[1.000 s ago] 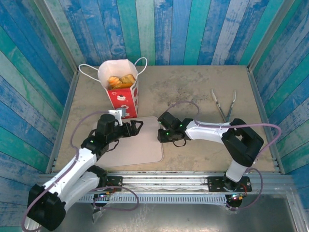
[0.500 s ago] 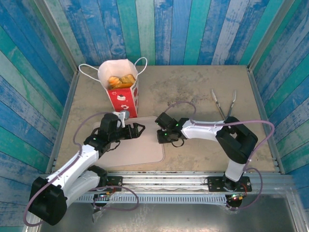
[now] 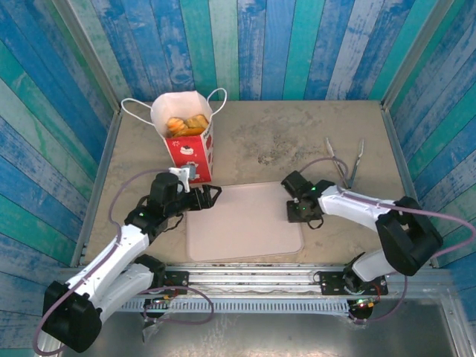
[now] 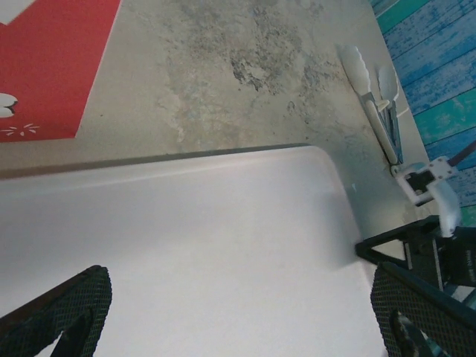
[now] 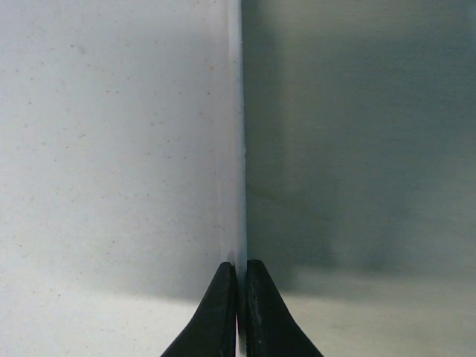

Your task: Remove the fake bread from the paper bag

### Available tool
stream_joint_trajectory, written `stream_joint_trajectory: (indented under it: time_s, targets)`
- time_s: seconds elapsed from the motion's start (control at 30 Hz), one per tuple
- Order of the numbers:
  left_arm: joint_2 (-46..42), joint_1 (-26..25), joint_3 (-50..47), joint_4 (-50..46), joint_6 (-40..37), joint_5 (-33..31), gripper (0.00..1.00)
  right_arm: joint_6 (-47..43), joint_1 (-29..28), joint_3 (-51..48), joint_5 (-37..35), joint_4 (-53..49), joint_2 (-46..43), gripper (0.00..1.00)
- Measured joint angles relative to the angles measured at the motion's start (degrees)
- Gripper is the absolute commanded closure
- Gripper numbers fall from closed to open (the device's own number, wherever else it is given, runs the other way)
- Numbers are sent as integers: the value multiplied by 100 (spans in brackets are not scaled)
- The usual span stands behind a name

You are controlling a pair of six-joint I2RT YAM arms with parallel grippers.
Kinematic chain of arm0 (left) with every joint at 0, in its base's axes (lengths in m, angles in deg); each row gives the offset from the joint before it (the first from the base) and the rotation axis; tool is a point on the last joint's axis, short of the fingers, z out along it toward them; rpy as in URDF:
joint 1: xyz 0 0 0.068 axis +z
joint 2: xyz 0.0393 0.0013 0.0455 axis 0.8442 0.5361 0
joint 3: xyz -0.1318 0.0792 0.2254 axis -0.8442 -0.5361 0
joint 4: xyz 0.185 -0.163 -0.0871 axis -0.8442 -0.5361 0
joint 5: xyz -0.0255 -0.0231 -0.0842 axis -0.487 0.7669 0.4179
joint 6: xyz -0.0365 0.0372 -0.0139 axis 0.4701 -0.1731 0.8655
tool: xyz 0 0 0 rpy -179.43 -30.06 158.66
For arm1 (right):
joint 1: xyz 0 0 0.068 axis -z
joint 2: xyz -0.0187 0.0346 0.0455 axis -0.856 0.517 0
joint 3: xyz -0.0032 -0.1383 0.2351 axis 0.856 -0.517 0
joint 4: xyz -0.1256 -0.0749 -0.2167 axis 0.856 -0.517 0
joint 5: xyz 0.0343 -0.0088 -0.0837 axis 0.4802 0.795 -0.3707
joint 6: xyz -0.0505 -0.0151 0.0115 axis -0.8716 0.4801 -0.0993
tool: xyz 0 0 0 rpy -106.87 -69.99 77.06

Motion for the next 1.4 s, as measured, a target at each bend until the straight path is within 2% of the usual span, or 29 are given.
stream_joint_trajectory:
  time_s: [0.13, 0.43, 0.63, 0.77, 1.07, 1.4]
  targets:
    - [7, 0, 96, -76, -46, -37, 6, -369, 590, 2, -188, -289, -118, 96]
    - [48, 0, 337, -332, -234, -98, 6, -984, 1056, 393, -501, -715, 101, 97]
    - [57, 0, 516, -492, -343, -282, 6, -1497, 1849, 645, -535, -673, 531, 97]
    - [66, 0, 654, -575, -378, -385, 6, -1847, 2079, 981, -476, -507, 1008, 98]
    - [199, 0, 1104, -780, -221, -841, 6, -2430, 2435, 2879, -195, -487, 2524, 98]
    - [870, 0, 1873, -1222, 282, -1316, 6, -2859, 2977, 5034, 149, -938, 3952, 98]
